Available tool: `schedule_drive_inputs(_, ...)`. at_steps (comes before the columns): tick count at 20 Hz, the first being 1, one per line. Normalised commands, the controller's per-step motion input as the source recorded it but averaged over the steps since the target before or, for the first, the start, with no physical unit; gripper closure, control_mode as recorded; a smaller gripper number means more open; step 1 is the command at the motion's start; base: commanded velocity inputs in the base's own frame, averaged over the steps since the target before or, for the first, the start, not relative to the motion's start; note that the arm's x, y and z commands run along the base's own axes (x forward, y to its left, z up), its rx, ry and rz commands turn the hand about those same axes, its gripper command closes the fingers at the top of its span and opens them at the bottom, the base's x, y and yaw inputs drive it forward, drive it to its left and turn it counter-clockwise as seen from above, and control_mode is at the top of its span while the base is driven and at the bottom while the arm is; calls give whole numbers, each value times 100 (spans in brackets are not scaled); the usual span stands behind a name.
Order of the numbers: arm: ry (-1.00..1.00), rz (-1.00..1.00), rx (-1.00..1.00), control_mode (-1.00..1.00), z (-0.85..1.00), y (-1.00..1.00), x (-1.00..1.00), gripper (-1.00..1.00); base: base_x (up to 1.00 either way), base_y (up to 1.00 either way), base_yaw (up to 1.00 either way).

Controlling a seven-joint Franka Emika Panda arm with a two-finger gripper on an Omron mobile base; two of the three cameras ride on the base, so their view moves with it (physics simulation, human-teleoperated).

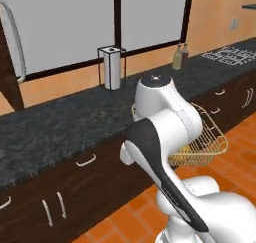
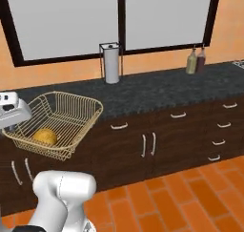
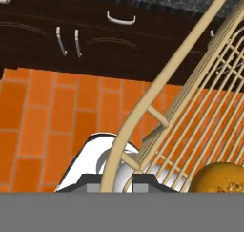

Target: Open the cabinet, pick up the bread from the cabinet and place it in the basket. Then move the basket to the dining counter.

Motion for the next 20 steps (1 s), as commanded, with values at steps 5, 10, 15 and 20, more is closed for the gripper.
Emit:
schedule_drive_inputs(5, 0, 0, 0, 100, 0, 0, 0, 100, 3, -95, -72)
schedule_drive_inputs(10, 0, 0, 0, 100, 0, 0, 0, 100, 9, -73, -78)
schedule_drive_inputs(15, 0, 0, 0, 100, 0, 0, 0, 100, 23, -50, -78)
schedule_drive_inputs(20, 0, 0, 0, 100, 0, 0, 0, 100, 58, 6, -80)
